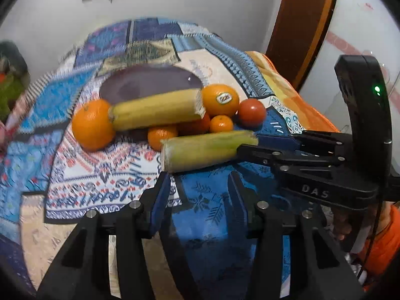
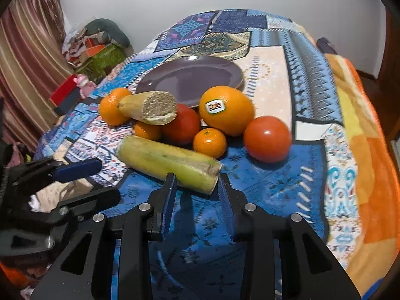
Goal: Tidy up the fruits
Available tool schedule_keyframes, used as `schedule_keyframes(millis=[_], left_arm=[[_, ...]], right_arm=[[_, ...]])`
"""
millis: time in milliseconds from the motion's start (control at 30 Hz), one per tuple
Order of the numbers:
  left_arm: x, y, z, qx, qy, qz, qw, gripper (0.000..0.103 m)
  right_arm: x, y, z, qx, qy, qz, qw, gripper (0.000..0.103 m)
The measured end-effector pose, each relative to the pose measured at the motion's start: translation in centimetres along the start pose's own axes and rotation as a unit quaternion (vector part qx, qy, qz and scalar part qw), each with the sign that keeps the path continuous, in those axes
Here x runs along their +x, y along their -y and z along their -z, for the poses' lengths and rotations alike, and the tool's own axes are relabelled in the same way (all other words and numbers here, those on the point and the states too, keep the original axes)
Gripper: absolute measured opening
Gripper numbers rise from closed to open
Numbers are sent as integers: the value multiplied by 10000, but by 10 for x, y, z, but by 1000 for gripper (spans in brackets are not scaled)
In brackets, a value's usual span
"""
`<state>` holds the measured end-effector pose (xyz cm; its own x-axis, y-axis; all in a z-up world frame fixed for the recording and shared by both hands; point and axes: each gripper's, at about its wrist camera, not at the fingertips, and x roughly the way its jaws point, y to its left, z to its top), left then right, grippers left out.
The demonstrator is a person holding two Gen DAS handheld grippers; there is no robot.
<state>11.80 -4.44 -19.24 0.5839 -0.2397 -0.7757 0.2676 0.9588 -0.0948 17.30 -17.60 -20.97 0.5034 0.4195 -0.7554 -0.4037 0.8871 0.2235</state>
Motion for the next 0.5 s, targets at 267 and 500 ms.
schedule_keyframes(millis=[267, 500], left_arm=[[-9, -41, -11, -579, 164, -701, 9957, 47], [10, -59, -17, -581, 24, -1034, 9929, 47]], right_arm=[[-20, 14, 1, 190, 176, 126, 9996, 32], [-11, 9, -1, 232, 74, -58, 9997, 32]])
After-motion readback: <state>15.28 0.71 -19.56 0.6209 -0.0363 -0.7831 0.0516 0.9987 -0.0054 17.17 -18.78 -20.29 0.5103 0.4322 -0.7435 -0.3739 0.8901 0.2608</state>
